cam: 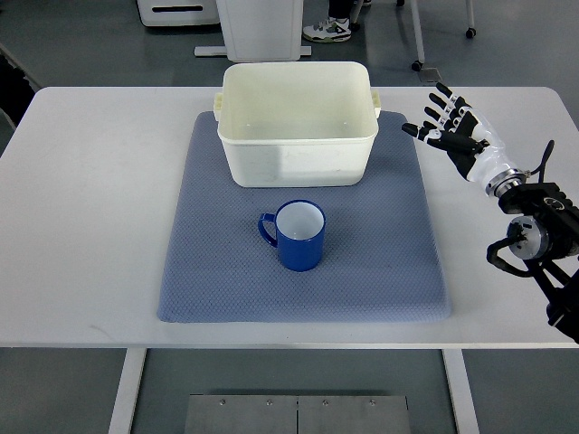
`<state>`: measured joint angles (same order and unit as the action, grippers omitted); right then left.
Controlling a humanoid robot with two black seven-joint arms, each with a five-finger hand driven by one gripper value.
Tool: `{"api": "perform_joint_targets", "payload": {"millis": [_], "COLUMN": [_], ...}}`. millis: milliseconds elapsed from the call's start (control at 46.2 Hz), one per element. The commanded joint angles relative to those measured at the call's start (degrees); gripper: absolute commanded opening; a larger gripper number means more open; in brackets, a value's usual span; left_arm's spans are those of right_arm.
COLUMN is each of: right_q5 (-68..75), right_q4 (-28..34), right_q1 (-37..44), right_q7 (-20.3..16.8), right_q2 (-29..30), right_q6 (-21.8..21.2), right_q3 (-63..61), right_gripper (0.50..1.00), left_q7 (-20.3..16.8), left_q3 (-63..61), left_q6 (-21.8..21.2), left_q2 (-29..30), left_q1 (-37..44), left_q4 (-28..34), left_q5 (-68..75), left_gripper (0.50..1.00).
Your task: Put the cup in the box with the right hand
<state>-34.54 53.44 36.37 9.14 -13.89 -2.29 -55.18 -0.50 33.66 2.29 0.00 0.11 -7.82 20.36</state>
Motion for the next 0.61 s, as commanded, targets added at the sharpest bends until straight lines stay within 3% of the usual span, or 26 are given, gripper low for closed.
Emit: {"api": "perform_joint_targets", "payload": {"millis": [0,585], "right_q5": [-0.1,0.1], "right_q4": [0.0,-0.1], "right_q1": [0.1,0.4], "right_q7": [0.0,0.0], "right_q2": [0.0,0.1], "right_q6": [0.0,0.0], "right_q3": [0.1,0.0], "right_gripper": [0.998,0.998], "left_q7": [0.1,0.0], "left_q3": [0.0,0.0], "left_q6": [0.1,0.1], "left_q2": [0.0,0.0], "left_q1": [0.1,0.1], "left_q4": [0.0,0.0], "left_q5": [0.0,-0.1], "left_gripper": [1.000,1.000]}}
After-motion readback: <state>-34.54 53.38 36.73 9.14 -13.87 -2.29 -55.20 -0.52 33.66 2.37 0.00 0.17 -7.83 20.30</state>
